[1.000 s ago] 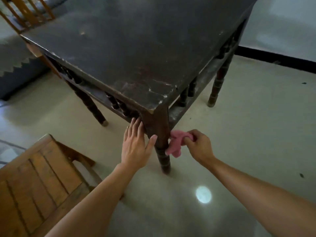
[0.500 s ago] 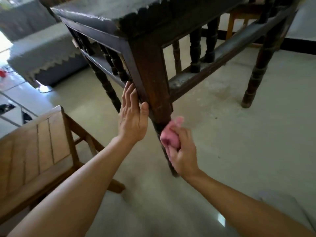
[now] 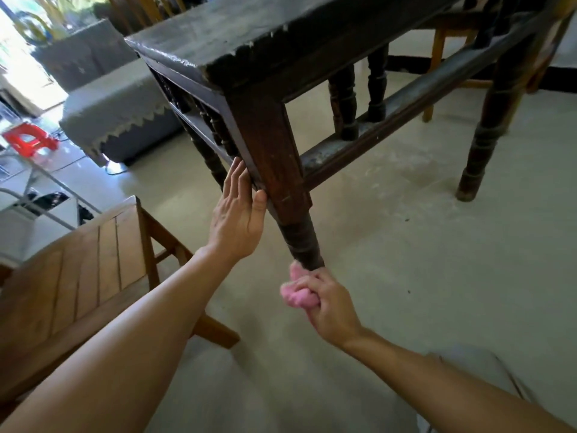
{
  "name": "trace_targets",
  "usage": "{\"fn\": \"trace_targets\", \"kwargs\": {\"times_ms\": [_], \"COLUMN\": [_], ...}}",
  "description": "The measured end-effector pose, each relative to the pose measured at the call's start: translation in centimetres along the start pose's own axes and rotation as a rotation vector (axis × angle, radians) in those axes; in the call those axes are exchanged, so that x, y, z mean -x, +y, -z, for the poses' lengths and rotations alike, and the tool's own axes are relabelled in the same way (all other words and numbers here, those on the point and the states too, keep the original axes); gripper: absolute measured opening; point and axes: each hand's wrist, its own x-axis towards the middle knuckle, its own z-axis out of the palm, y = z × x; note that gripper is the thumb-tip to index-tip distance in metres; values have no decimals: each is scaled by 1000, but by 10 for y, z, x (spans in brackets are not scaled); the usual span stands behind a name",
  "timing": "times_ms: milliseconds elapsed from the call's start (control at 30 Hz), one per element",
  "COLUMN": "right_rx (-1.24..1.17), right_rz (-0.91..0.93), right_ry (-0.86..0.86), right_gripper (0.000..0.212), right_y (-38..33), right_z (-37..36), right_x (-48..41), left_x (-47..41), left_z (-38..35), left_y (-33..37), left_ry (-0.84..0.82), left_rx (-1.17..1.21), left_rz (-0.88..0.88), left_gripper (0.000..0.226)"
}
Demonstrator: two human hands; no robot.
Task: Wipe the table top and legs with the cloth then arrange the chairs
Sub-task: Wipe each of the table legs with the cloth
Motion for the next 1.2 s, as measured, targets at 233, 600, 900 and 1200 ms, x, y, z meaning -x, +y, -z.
{"fn": "trace_targets", "kwargs": {"times_ms": [233, 600, 900, 1200], "right_rx": [-185, -237, -52, -5], "right_rz": [-52, -275, -432, -143], "right_ry": [441, 607, 350, 553], "right_gripper": [29, 14, 14, 22], "right_y": [-32, -21, -1, 5], "right_z": [35, 42, -14, -31], "right_x": [-61, -55, -5, -28], "left_x": [1, 2, -1, -4], "left_z": [-6, -15, -30, -43], "left_y": [2, 4, -13, -17], "left_ry": [36, 105, 204, 315], "left_rx": [13, 87, 115, 182], "left_rz": [27, -11, -68, -93], "left_gripper": [64, 60, 60, 61]}}
